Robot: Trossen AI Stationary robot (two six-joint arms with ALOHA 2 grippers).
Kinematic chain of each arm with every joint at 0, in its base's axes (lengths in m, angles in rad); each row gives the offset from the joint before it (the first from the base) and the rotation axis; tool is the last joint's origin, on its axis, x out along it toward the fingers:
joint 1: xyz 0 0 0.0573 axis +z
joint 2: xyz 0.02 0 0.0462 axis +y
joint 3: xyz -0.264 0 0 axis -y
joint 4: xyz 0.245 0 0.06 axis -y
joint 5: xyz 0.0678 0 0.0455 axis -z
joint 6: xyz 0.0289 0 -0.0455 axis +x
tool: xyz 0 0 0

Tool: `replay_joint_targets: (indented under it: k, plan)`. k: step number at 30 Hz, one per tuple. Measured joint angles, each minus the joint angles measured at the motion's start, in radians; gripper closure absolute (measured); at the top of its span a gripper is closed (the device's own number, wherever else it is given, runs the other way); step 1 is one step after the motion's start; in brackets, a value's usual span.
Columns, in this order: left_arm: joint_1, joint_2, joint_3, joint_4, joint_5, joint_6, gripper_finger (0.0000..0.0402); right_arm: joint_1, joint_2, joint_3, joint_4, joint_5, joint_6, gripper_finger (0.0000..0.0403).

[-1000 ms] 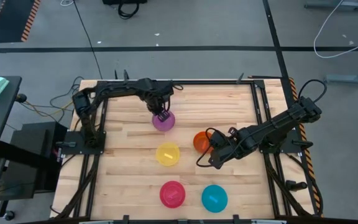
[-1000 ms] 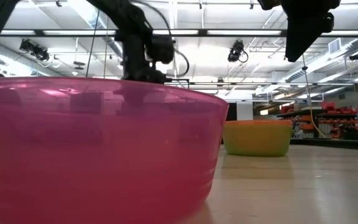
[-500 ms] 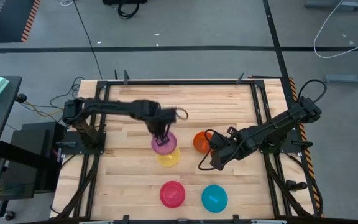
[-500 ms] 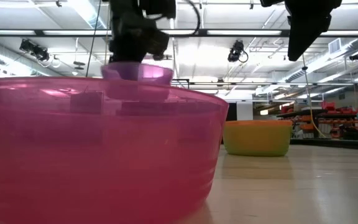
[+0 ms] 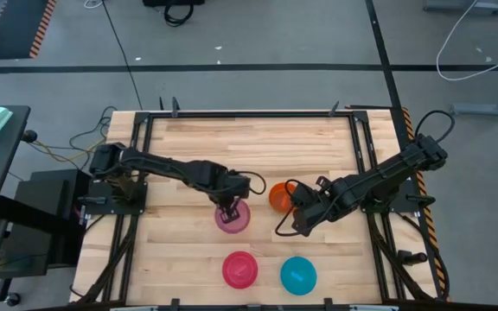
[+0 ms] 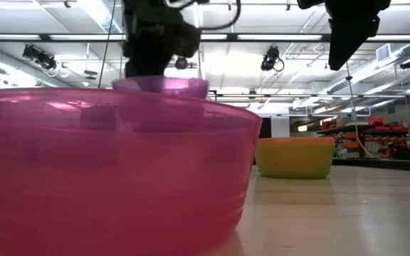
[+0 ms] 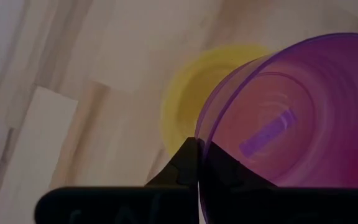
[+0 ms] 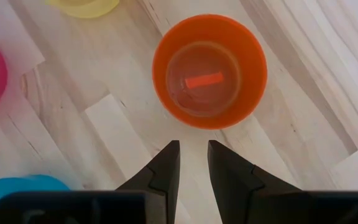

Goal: Nest bowls inside each other
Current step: Stack the violet bowl on top of the yellow bowl

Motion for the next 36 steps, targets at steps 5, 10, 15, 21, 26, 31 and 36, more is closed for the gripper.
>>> replay_joint_targets:
  k: [5, 10, 15, 21, 26, 31, 36]
  plan:
    - [0.052, 0.051, 0.0, -0.003, 0.021, 0.026, 0.0395, 0.0, 0.0, 0.0, 0.007, 0.0, 0.0, 0.0311]
    - [0.084, 0.096, 0.0, -0.002, 0.041, 0.051, 0.0392, 0.0, 0.0, 0.0, 0.006, 0.0, -0.004, 0.0311]
    - [0.091, 0.13, -0.001, 0.012, 0.141, 0.08, 0.0395, 0.0, 0.0, 0.0, 0.006, 0.0, -0.001, 0.0311]
    - [0.09, 0.138, -0.002, 0.02, 0.154, 0.101, 0.0375, 0.0, 0.0, 0.0, 0.008, 0.0, 0.007, 0.0311]
    - [0.09, 0.137, -0.001, 0.03, 0.206, 0.107, 0.0354, 0.0, 0.0, 0.0, 0.008, 0.0, 0.007, 0.0311]
    - [0.101, 0.137, -0.001, 0.031, 0.266, 0.114, 0.0341, 0.0, 0.0, 0.0, 0.009, 0.0, 0.007, 0.0311]
    - [0.122, 0.135, -0.001, 0.031, 0.304, 0.117, 0.0325, 0.0, 0.0, 0.0, 0.009, 0.0, 0.007, 0.0311]
